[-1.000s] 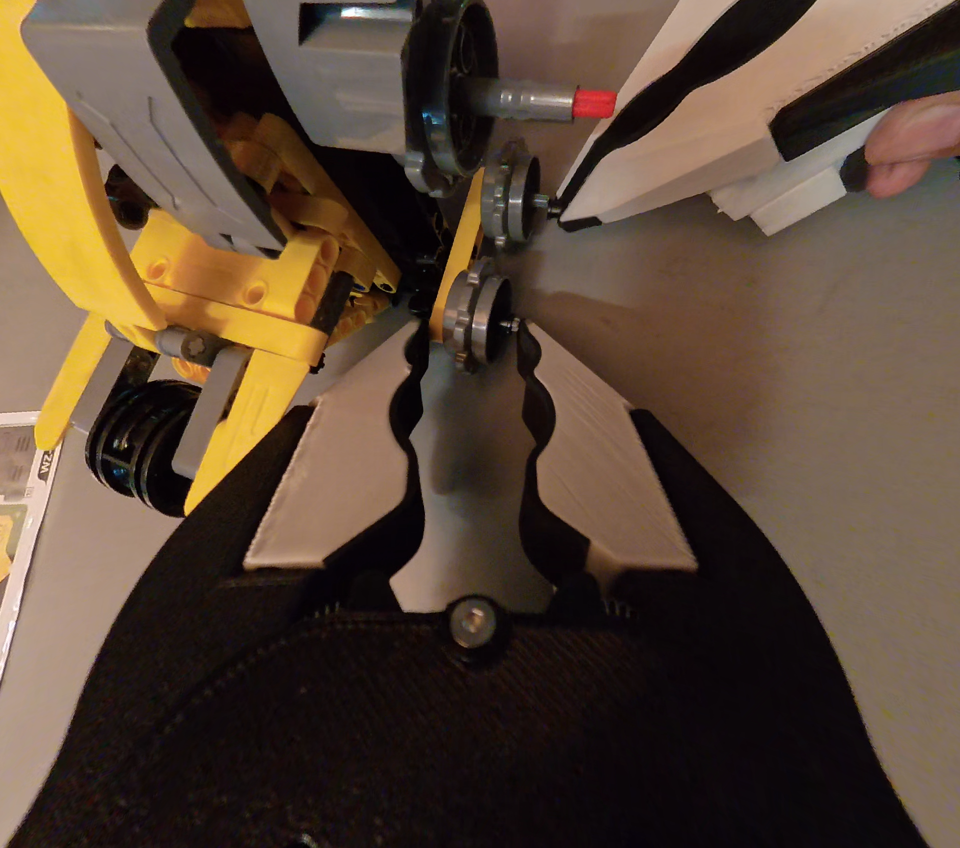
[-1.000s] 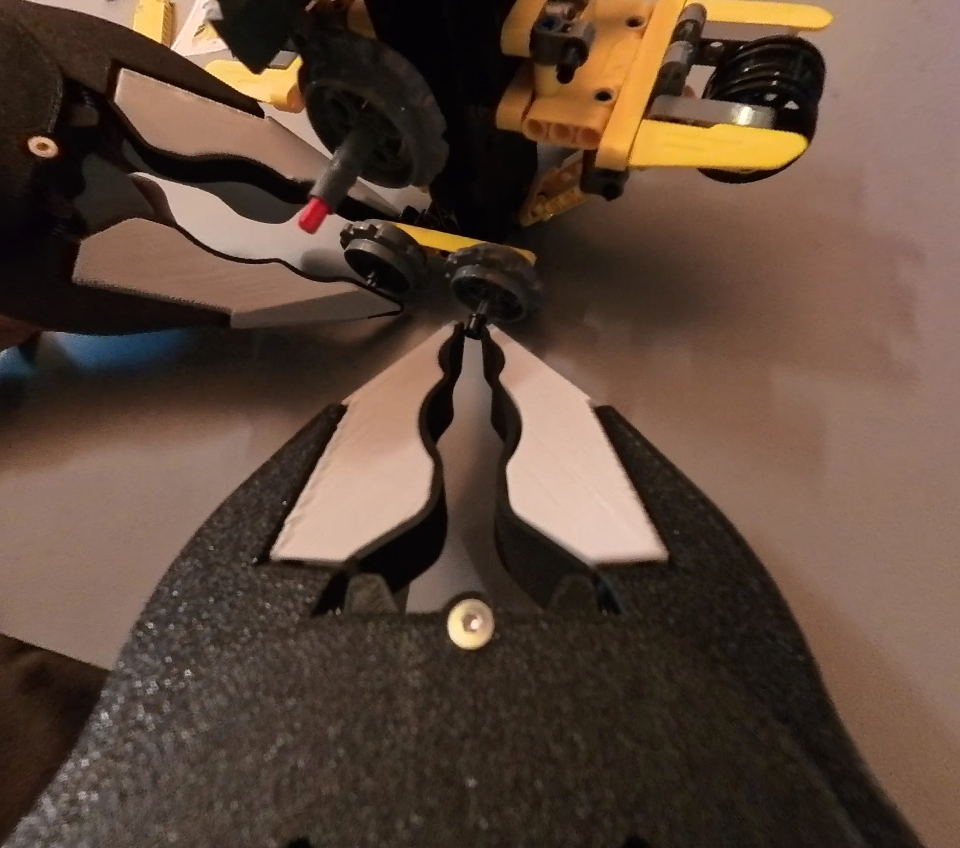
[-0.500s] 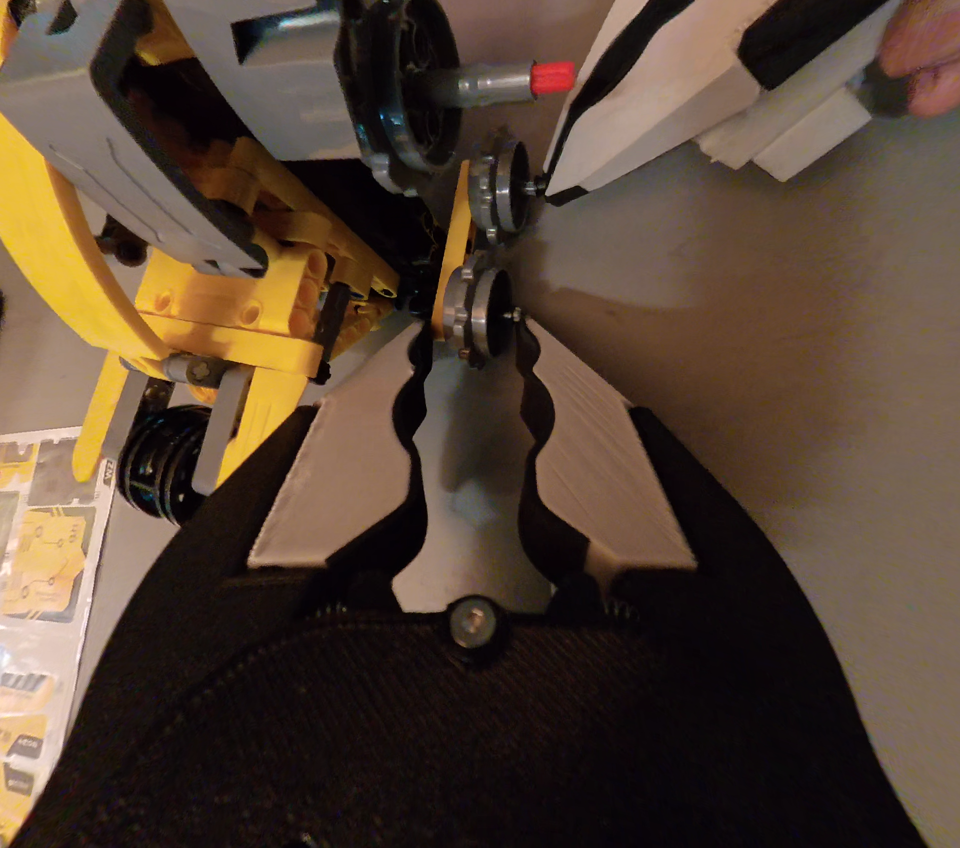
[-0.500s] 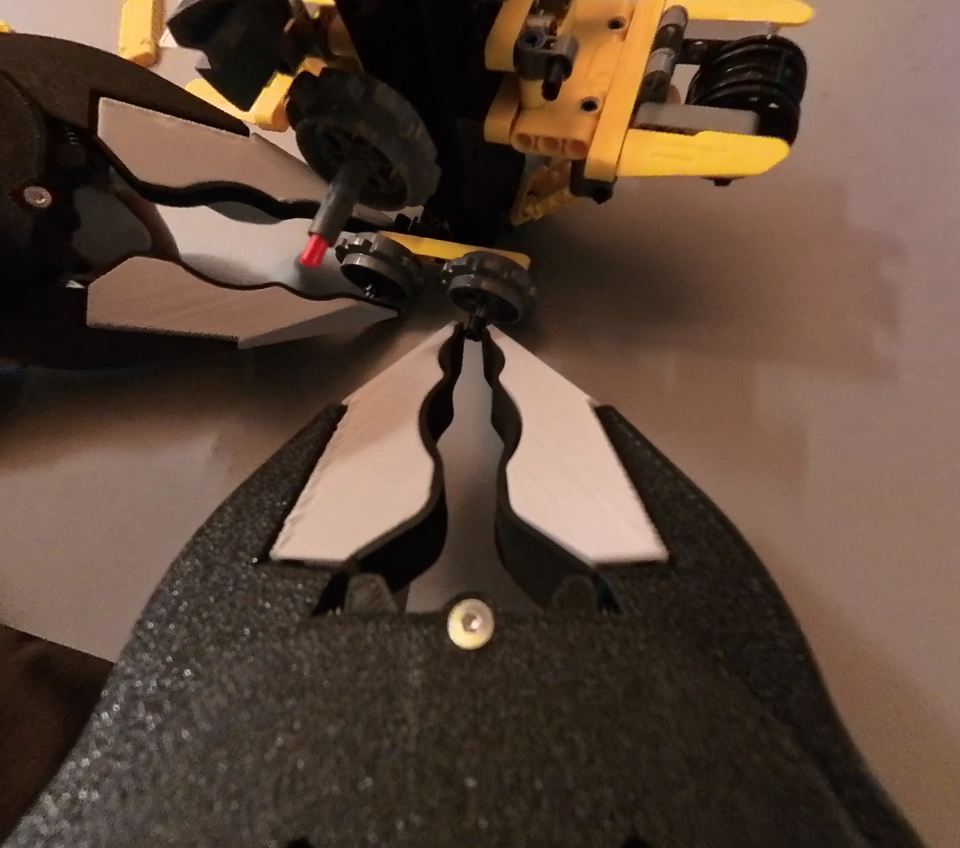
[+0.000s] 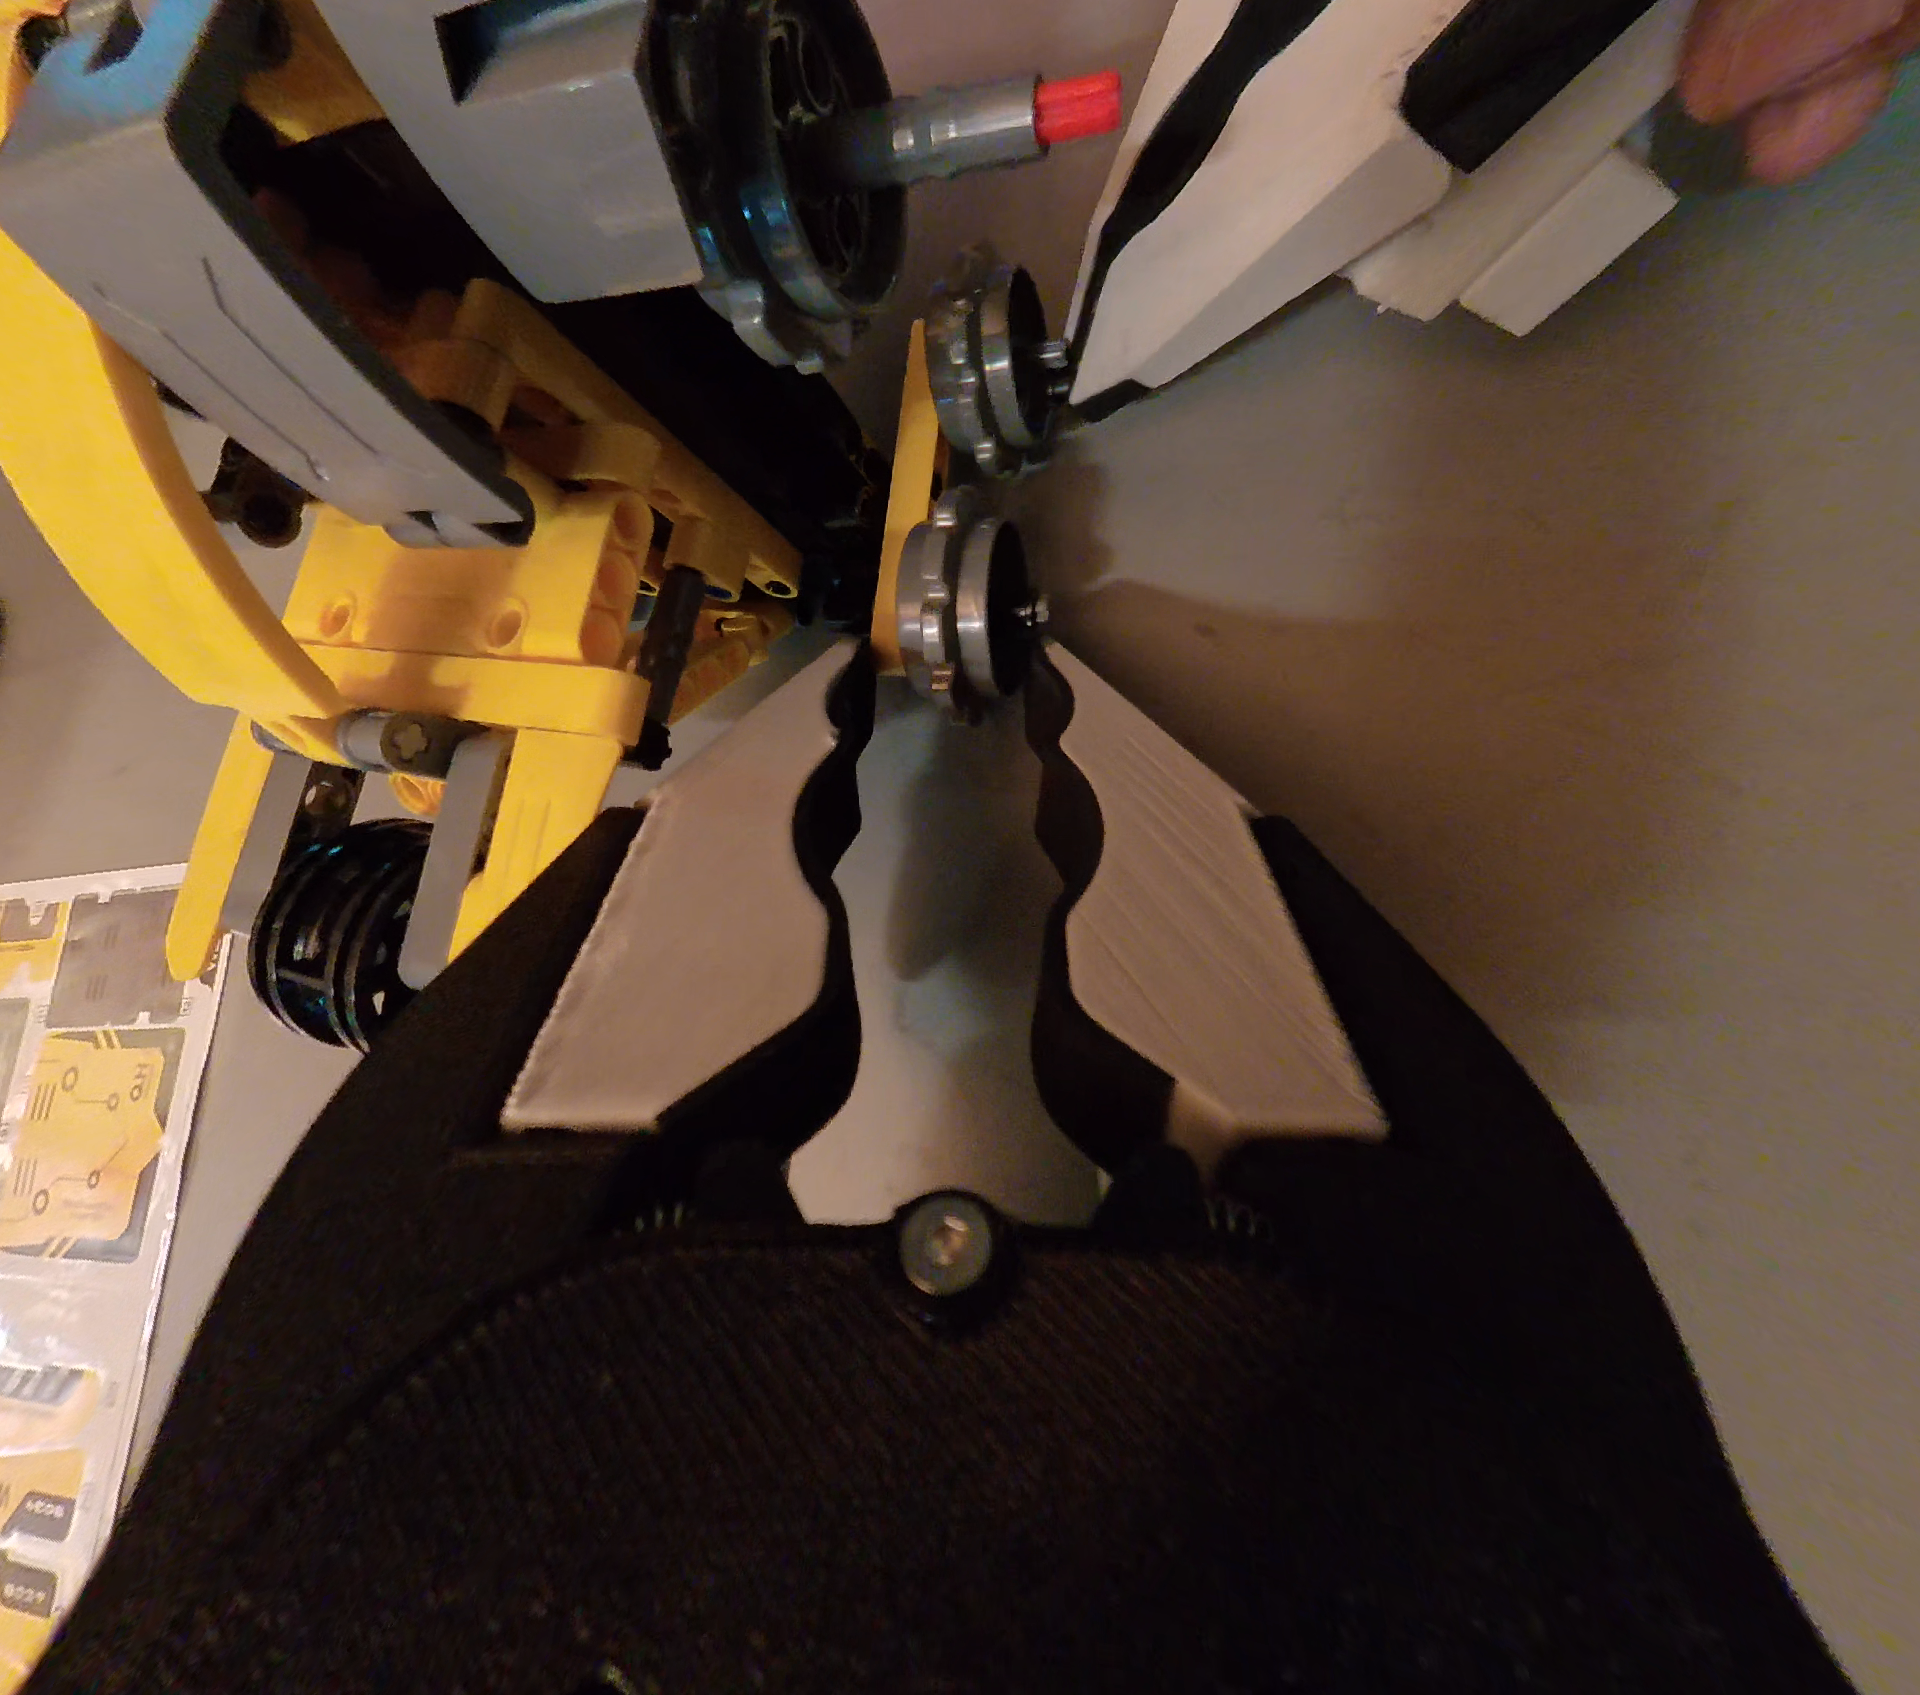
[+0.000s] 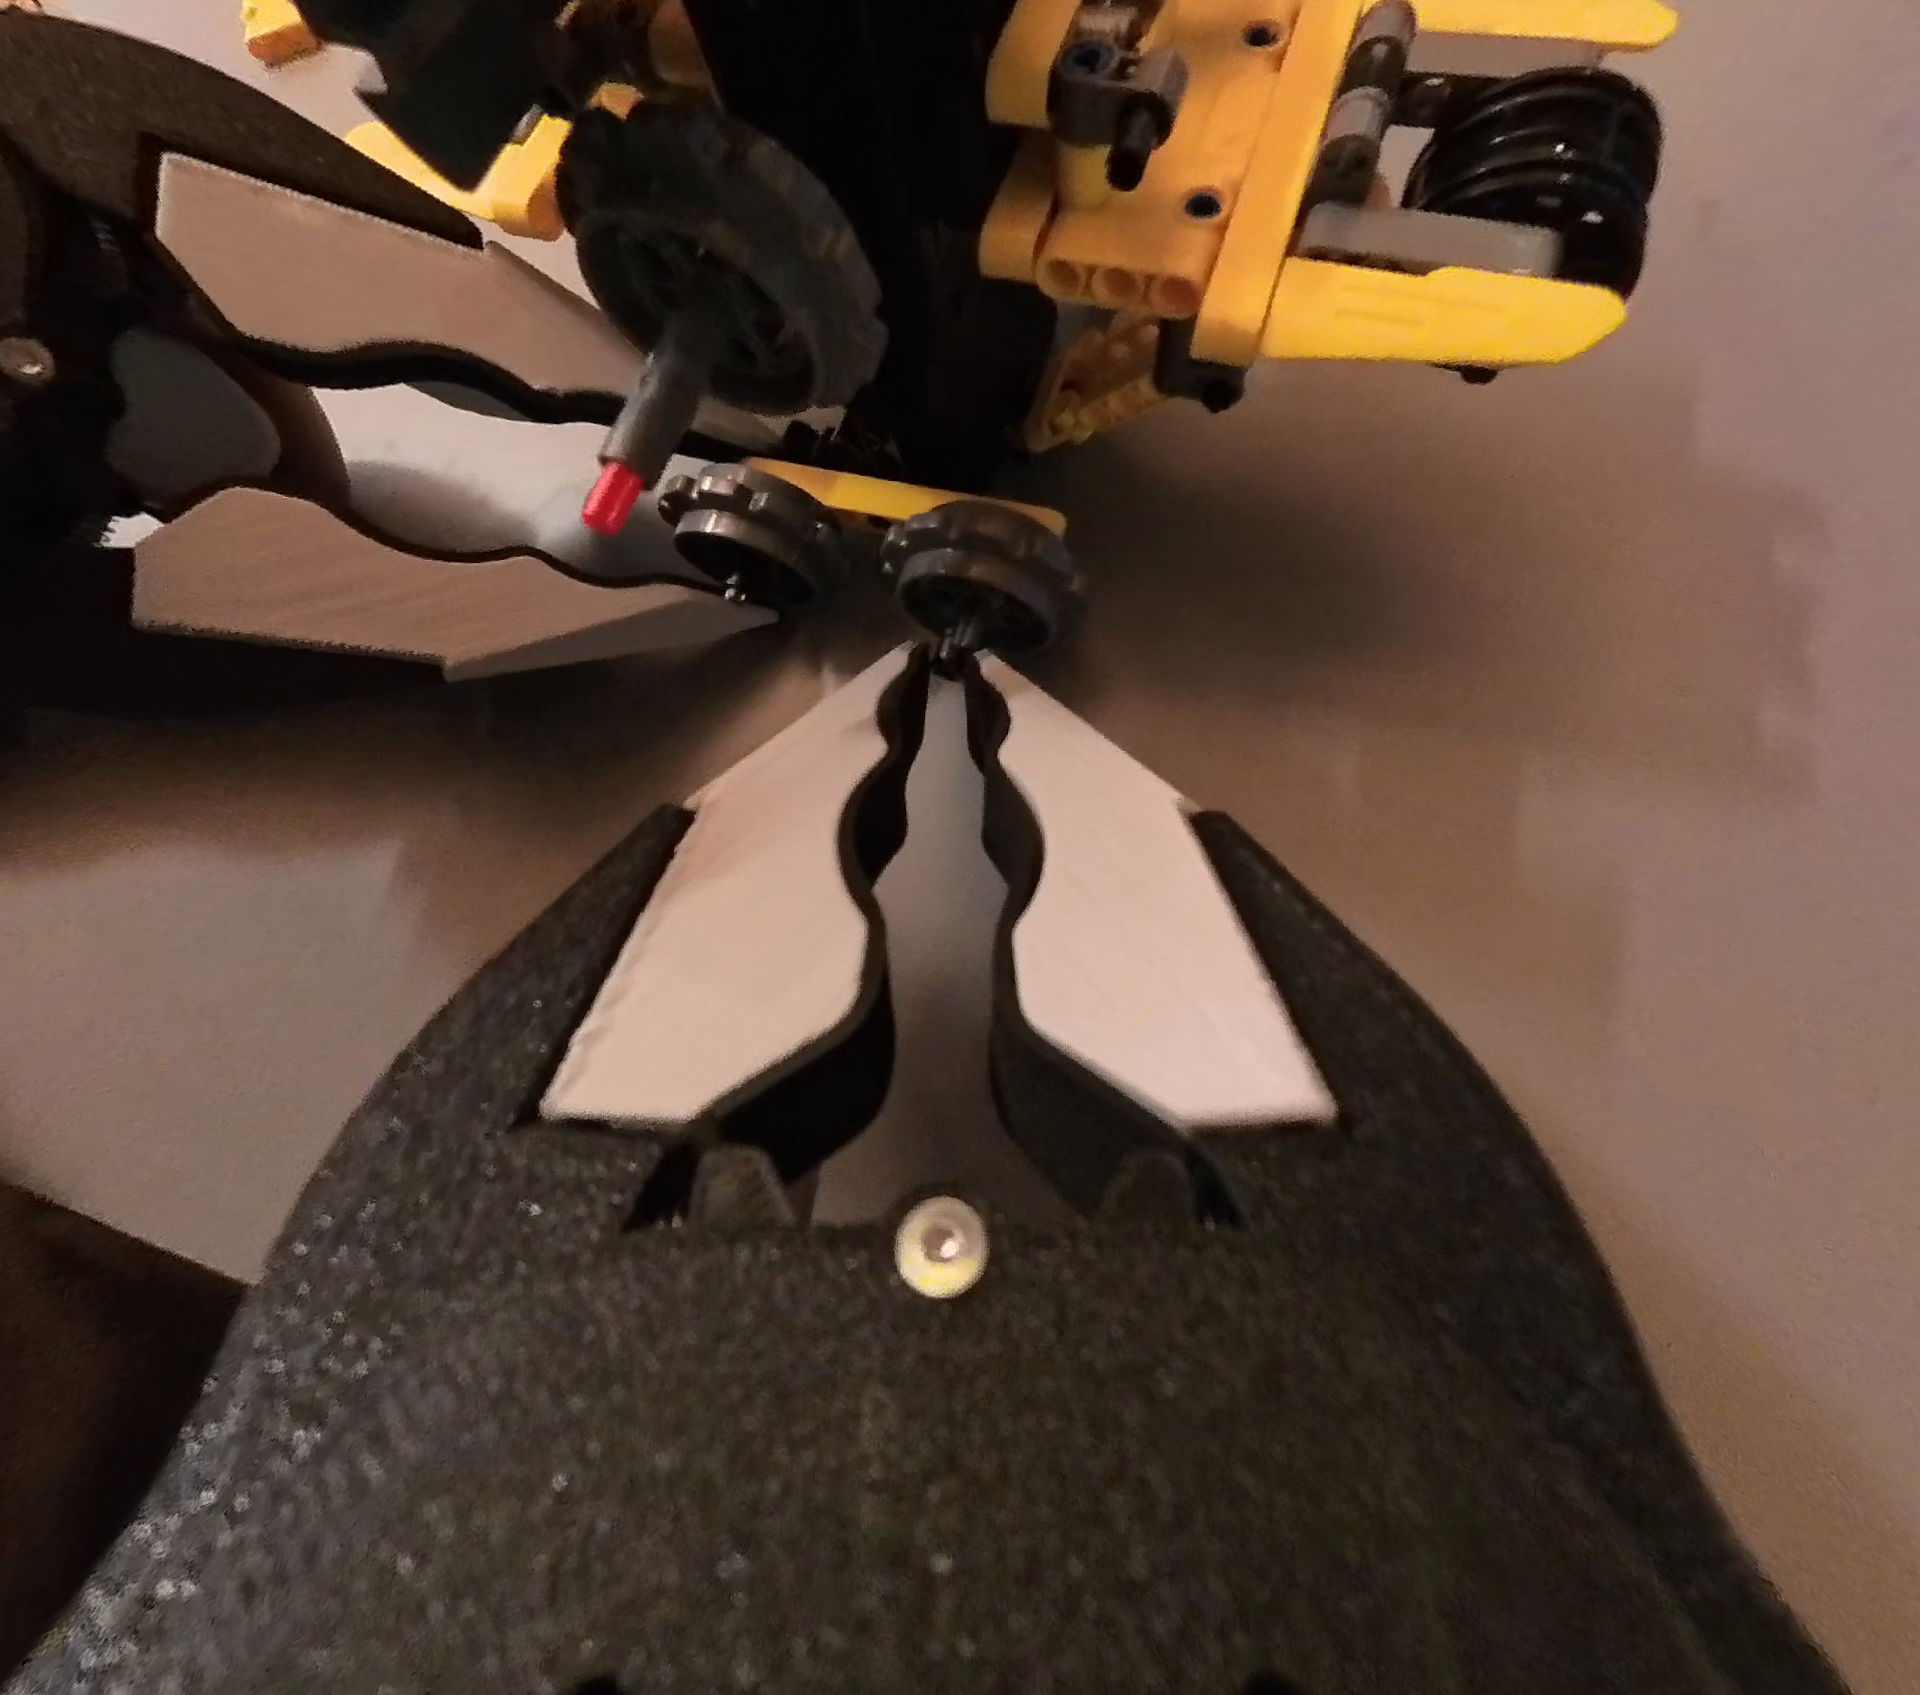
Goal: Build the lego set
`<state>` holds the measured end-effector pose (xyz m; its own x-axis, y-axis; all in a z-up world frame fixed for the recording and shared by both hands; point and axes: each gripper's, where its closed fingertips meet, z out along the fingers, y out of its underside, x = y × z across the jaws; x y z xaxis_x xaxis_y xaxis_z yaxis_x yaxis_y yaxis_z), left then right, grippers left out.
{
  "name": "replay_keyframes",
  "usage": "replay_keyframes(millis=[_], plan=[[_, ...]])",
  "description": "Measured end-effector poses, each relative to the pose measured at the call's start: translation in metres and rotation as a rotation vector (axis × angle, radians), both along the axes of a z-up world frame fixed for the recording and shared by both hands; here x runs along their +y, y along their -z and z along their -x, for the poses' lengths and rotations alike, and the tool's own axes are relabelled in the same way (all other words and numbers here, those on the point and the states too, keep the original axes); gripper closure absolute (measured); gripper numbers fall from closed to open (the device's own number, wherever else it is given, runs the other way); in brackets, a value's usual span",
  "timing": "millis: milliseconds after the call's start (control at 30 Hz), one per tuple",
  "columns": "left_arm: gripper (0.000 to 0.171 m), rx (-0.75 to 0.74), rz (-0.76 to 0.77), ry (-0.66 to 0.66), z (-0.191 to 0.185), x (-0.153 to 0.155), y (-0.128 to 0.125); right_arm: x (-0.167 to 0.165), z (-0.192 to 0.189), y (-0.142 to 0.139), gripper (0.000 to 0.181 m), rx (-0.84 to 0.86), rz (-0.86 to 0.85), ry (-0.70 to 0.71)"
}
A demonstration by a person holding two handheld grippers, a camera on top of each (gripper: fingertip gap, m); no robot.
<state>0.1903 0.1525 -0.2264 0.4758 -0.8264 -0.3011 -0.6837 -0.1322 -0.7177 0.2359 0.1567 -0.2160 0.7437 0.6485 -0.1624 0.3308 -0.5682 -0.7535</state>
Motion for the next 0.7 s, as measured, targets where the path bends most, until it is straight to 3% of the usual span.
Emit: replay_keyframes(millis=[700], plan=[[0.146, 0.007, -0.01, -0.011, 0.0013, 0.0017, -0.0001, -0.0031, -0.0013, -0.0061, 0.175, 0.09, 0.014, 0.044]])
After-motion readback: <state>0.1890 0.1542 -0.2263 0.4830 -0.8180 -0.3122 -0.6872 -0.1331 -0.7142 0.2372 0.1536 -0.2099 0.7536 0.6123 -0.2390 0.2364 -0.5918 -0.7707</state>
